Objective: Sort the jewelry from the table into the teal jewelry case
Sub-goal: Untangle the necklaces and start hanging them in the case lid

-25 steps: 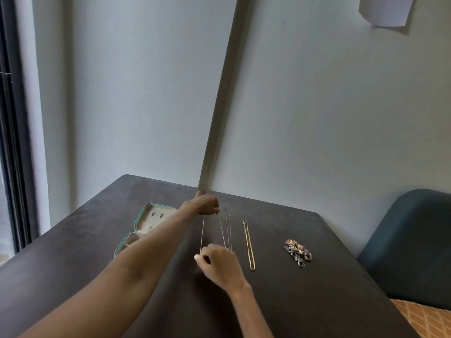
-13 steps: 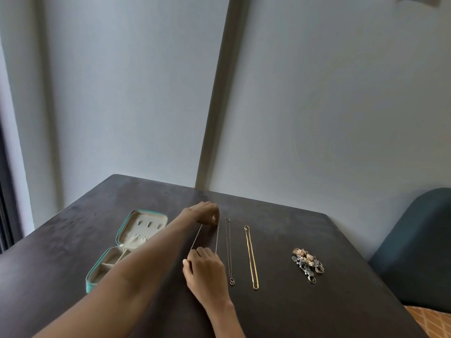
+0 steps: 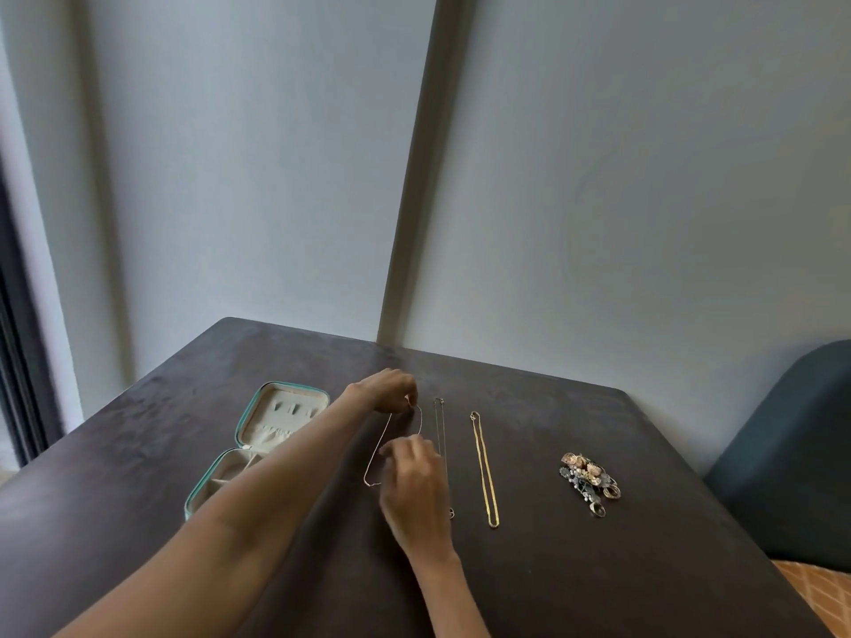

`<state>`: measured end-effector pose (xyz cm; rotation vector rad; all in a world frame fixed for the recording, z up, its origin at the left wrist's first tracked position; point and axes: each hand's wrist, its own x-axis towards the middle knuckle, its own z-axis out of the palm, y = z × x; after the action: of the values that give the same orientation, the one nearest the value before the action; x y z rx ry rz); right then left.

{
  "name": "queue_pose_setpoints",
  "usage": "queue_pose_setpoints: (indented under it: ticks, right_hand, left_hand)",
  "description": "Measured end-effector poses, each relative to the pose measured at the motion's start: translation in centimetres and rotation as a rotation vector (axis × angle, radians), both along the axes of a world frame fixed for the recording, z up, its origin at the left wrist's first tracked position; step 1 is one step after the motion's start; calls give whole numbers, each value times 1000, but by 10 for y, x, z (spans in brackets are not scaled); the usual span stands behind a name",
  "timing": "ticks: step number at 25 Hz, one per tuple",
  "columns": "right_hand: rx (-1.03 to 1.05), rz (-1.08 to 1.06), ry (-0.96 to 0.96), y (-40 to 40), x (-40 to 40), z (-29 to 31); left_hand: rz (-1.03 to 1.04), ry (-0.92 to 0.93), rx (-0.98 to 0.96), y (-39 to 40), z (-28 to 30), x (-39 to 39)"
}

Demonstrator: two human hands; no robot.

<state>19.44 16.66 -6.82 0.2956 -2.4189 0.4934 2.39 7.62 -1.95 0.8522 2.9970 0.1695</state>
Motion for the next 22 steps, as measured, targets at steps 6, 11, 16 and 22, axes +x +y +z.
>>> queue_pose_setpoints:
  ticks: [6, 11, 16, 22]
  right_hand:
    - [-62, -83, -24, 17, -1, -1]
    - [-5, -102, -3, 16, -1, -7]
    - [-80, -78, -50, 20, -5, -9]
    - [-62, -117, -35, 20, -5, -8]
  left_hand:
    - [124, 200, -160, -9, 1, 12]
    - [236, 165, -178, -2, -4, 4]
    - [326, 124, -81, 7, -14, -8]
    - [316, 11, 31, 5, -15, -19]
